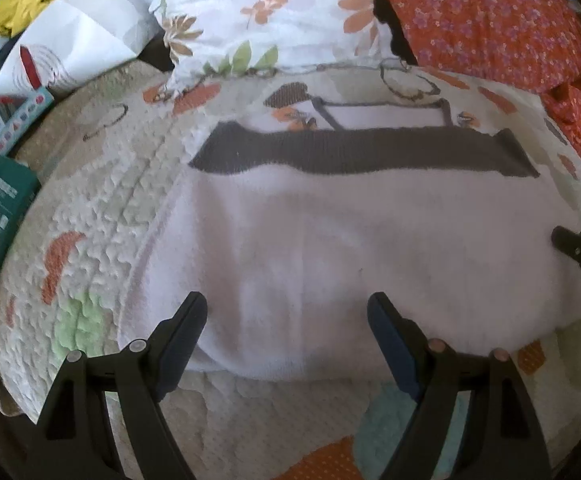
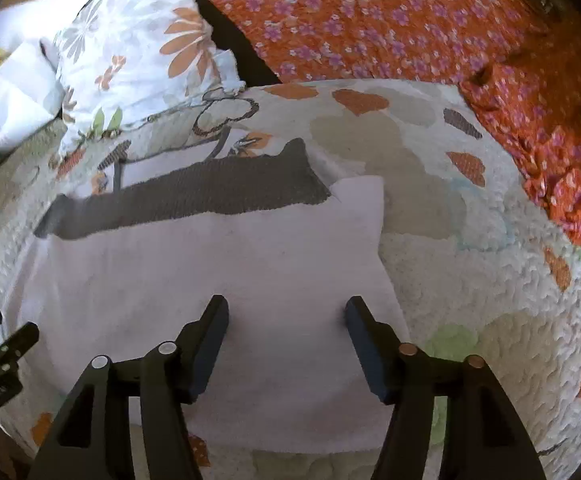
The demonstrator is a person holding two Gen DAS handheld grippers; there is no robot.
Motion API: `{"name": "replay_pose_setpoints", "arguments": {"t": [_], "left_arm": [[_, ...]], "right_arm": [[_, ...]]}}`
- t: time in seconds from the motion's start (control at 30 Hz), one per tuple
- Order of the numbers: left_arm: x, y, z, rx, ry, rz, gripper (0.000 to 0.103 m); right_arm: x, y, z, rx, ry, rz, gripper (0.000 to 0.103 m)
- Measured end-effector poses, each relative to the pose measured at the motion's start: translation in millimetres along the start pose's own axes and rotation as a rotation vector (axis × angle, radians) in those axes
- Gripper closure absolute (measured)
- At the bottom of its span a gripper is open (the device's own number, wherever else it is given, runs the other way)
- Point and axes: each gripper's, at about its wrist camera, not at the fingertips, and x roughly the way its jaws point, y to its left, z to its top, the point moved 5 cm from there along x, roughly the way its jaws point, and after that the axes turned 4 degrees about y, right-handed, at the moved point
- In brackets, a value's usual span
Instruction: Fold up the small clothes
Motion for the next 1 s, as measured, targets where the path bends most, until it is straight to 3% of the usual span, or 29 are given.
{"name": "replay_pose_setpoints", "arguments": {"t": [1.0], "left_arm": [[0.4,14.6,-5.4,-0.04,0.011,0.002,0.022]], "right_arm": [[1.5,5.3,-3.3,-0.032,0.005,-0.016,0.031]]}}
